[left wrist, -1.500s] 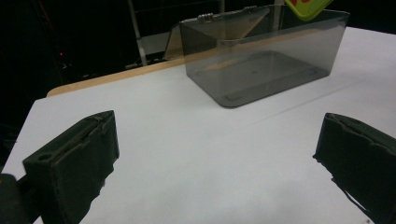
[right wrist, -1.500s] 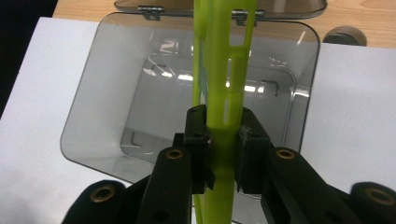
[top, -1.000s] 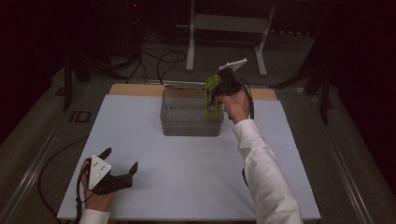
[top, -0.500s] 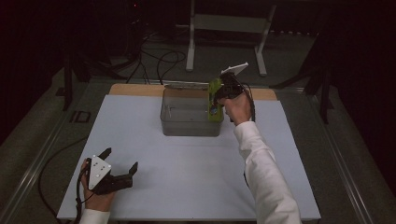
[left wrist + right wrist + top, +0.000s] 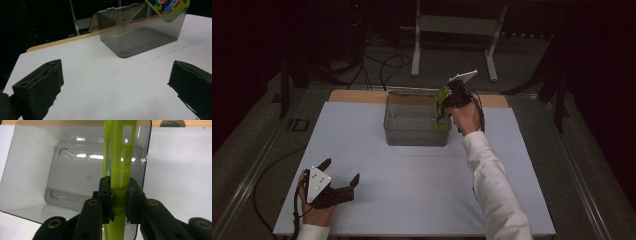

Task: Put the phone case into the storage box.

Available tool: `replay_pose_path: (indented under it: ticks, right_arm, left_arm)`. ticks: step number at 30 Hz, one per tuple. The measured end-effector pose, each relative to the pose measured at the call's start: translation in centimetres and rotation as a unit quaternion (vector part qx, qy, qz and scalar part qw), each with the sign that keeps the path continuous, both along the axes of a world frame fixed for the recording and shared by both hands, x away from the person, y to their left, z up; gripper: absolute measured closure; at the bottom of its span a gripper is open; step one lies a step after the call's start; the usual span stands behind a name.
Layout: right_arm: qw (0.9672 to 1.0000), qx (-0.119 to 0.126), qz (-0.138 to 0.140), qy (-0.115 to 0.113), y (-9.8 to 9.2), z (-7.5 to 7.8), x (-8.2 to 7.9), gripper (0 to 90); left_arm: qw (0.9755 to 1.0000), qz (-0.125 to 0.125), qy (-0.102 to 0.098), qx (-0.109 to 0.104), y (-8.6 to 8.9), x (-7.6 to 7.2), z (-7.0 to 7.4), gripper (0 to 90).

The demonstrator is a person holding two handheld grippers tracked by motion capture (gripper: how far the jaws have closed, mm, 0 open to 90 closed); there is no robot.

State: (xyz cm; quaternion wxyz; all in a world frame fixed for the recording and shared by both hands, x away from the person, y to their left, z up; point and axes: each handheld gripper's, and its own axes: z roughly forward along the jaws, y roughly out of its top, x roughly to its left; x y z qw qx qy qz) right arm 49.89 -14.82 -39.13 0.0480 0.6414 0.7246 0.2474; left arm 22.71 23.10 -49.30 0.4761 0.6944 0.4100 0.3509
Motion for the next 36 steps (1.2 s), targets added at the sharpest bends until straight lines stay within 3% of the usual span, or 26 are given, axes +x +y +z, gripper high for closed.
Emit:
replay_pose_path:
  ticks: [36]
  right_arm:
    - [0.9996, -0.022, -0.011, 0.013, 0.6, -2.3, 0.6, 77.0]
  left_arm:
    - [1.0, 0.002, 0.0, 0.0, 0.0, 0.0, 0.0, 0.2]
